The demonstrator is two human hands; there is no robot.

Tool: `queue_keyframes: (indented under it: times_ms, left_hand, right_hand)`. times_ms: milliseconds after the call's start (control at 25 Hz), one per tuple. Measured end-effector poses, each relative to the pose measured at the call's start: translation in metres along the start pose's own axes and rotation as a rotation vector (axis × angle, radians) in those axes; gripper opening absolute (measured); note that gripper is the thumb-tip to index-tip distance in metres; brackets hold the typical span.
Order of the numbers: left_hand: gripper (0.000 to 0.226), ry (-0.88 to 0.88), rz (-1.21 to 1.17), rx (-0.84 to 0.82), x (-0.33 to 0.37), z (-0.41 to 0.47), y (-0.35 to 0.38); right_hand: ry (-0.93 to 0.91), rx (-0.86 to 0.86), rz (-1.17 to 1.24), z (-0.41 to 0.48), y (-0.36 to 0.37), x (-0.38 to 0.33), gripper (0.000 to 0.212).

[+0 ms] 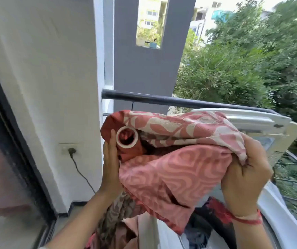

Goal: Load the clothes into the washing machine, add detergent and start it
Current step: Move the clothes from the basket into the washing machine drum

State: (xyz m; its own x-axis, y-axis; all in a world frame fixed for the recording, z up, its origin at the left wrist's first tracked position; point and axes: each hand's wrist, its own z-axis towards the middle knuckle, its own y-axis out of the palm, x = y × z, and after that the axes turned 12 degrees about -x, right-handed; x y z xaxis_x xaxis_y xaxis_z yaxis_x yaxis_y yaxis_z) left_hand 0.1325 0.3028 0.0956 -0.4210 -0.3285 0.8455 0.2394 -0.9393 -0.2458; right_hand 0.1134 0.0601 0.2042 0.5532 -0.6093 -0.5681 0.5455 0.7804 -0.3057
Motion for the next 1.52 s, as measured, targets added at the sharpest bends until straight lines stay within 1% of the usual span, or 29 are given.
queue_keyframes:
  times_ms: [80,120,200,280,360,400,480,520,560,600,640,680,720,800,840,880,960,1000,1040,1080,1120,1160,1200,1240,1320,1360,1440,1520]
  left_hand:
    - [0.097,0.17,0.093,-0.045,0.044,0.006,0.047]
    - [0.09,0.225,0.103,-0.068,0.06,0.006,0.073]
    - [0.08,0.248,0.148,-0.172,0.077,0.006,0.114]
    - [0.092,0.242,0.319,-0.368,0.08,0.011,0.15]
    - [0.106,0.194,0.46,-0.65,0.08,0.014,0.183]
    - [0.109,0.168,0.512,-0.762,0.077,0.015,0.195]
    - [0.107,0.191,0.615,-0.871,0.073,0.016,0.218]
    - [0.104,0.214,0.684,-0.934,0.072,0.013,0.229]
    - [0.103,0.215,0.759,-1.037,0.074,0.011,0.238]
    - [0.105,0.175,0.826,-1.174,0.076,0.009,0.244]
    - [0.109,0.098,0.875,-1.313,0.078,0.008,0.249]
    - [0.112,0.016,0.895,-1.413,0.076,0.008,0.251]
    - [0.112,-0.038,0.89,-1.448,0.072,0.008,0.248]
    - [0.102,-0.064,0.864,-1.357,0.059,0.008,0.231]
    - [0.097,-0.075,0.865,-1.28,0.052,0.007,0.217]
    - [0.091,-0.084,0.894,-1.199,0.043,0.005,0.2]
    - [0.084,-0.12,1.0,-1.057,0.023,-0.005,0.157]
    - [0.084,-0.176,1.044,-1.023,0.009,-0.014,0.135]
    - [0.087,-0.255,1.072,-1.011,-0.004,-0.025,0.115]
    - [0.092,-0.341,1.08,-1.014,-0.019,-0.038,0.098]
    - [0.099,-0.416,1.066,-1.03,-0.034,-0.052,0.084]
    - [0.108,-0.486,1.038,-1.054,-0.045,-0.066,0.075]
    - [0.117,-0.551,1.006,-1.065,-0.054,-0.078,0.071]
    - [0.124,-0.61,0.974,-1.053,-0.06,-0.089,0.071]
    - [0.129,-0.674,0.895,-0.968,-0.072,-0.104,0.074]
    - [0.126,-0.682,0.854,-0.903,-0.08,-0.11,0.078]
    - [0.115,-0.696,0.74,-0.77,-0.094,-0.118,0.084]
    - [0.092,-0.663,0.596,-0.608,-0.103,-0.117,0.089]
  right_hand:
    - [0.07,0.09,-0.082,0.007,-0.06,0.037,0.017]
    - [0.12,0.113,-0.149,0.005,-0.089,0.057,0.019]
    - [0.226,0.075,-0.301,-0.012,-0.134,0.093,0.028]
    - [0.344,-0.032,-0.421,-0.035,-0.166,0.125,0.038]
    - [0.496,-0.207,-0.44,-0.055,-0.192,0.168,0.042]
    - [0.581,-0.331,-0.433,-0.063,-0.201,0.192,0.038]
    - [0.71,-0.591,-0.439,-0.076,-0.215,0.224,0.024]
    - [0.751,-0.685,-0.426,-0.081,-0.22,0.233,0.023]
    - [0.769,-0.736,-0.395,-0.082,-0.221,0.239,0.026]
    - [0.767,-0.759,-0.368,-0.082,-0.217,0.242,0.03]
    - [0.737,-0.758,-0.35,-0.081,-0.212,0.242,0.032]
    - [0.69,-0.749,-0.351,-0.079,-0.203,0.241,0.034]
    - [0.636,-0.744,-0.348,-0.077,-0.194,0.24,0.035]
    - [0.539,-0.736,-0.296,-0.074,-0.169,0.235,0.039]
    - [0.505,-0.769,-0.25,-0.074,-0.153,0.228,0.045]
    - [0.474,-0.848,-0.203,-0.077,-0.135,0.222,0.053]
    - [0.428,-1.144,-0.169,-0.087,-0.086,0.205,0.082]
    - [0.409,-1.297,-0.164,-0.096,-0.058,0.198,0.097]
    - [0.391,-1.411,-0.148,-0.108,-0.031,0.191,0.105]
    - [0.4,-1.482,-0.099,-0.12,-0.007,0.186,0.108]
    - [0.447,-1.516,-0.012,-0.131,0.015,0.183,0.107]
    - [0.532,-1.521,0.072,-0.14,0.031,0.181,0.102]
    - [0.605,-1.52,0.127,-0.148,0.04,0.182,0.094]
    - [0.626,-1.513,0.129,-0.155,0.045,0.185,0.083]
    - [0.525,-1.452,-0.012,-0.165,0.046,0.19,0.056]
    - [0.446,-1.392,-0.083,-0.166,0.041,0.188,0.044]
    - [0.331,-1.263,-0.076,-0.158,0.029,0.178,0.028]
    - [0.217,-1.117,-0.076,-0.133,0.009,0.166,0.024]
